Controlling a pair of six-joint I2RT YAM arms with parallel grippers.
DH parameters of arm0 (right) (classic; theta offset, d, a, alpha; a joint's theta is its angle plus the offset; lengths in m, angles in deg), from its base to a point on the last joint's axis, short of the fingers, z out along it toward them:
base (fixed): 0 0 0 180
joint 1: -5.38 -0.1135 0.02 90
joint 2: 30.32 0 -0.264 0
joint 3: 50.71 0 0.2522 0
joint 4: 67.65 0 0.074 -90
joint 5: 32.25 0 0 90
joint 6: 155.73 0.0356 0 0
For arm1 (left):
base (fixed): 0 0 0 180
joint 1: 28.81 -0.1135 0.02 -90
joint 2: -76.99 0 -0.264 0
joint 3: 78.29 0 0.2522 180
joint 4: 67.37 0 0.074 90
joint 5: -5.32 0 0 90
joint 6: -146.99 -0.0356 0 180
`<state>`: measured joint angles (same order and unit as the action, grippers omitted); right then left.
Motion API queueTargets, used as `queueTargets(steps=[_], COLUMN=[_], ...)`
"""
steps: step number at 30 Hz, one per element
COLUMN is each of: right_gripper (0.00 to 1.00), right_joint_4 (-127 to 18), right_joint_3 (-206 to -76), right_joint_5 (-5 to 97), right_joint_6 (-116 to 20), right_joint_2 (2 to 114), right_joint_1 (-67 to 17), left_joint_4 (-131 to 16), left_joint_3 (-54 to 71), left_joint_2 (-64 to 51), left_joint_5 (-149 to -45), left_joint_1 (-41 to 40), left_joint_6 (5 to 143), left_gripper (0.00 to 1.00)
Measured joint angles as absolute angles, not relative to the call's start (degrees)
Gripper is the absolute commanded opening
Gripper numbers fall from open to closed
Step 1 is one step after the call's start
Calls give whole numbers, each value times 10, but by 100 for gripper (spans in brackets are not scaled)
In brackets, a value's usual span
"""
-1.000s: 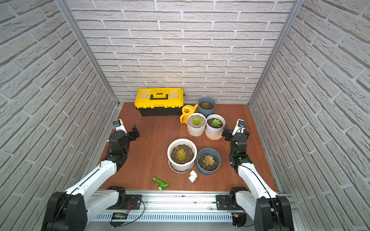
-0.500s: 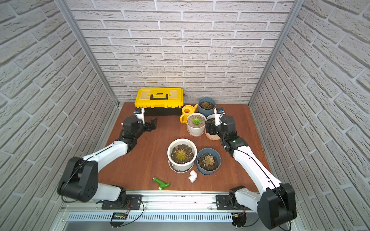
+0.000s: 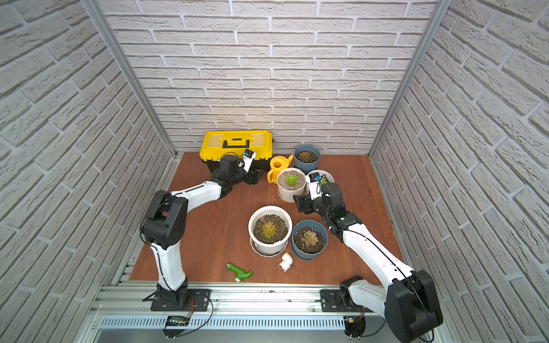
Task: Water the succulent around the soil edge
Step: Move the watering can to the center of the board, then move the pot to the center of the board.
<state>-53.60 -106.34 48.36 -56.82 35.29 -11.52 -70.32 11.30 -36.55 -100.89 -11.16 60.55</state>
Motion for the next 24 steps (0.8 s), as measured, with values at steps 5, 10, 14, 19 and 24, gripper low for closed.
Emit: queueTargets(steps=[5, 10, 14, 19, 24], right_gripper=[82, 82, 82, 82, 81], right_joint_4=[-560, -566, -567, -567, -555], right_joint_3=[-1061, -1061, -1061, -1061, -1063], right_joint_5=[484, 484, 484, 487, 498], right_joint_6=[-562, -560, -560, -558, -558], right_joint_2=[352, 352, 352, 352, 352], right_joint_1=[-116, -116, -116, -116, -116], left_joint_4=[-680, -653, -630, -594, -570], left_joint_3=[165, 214, 245, 294, 308], left_joint_2=[-413, -448, -471, -500, -508], left_joint_5=[-1031, -1047, -1050, -1037, -1013], left_joint_1=[-105, -95, -82, -68, -56], left_joint_6=[595, 585, 574, 563, 542], left_gripper=[78, 77, 75, 60, 33])
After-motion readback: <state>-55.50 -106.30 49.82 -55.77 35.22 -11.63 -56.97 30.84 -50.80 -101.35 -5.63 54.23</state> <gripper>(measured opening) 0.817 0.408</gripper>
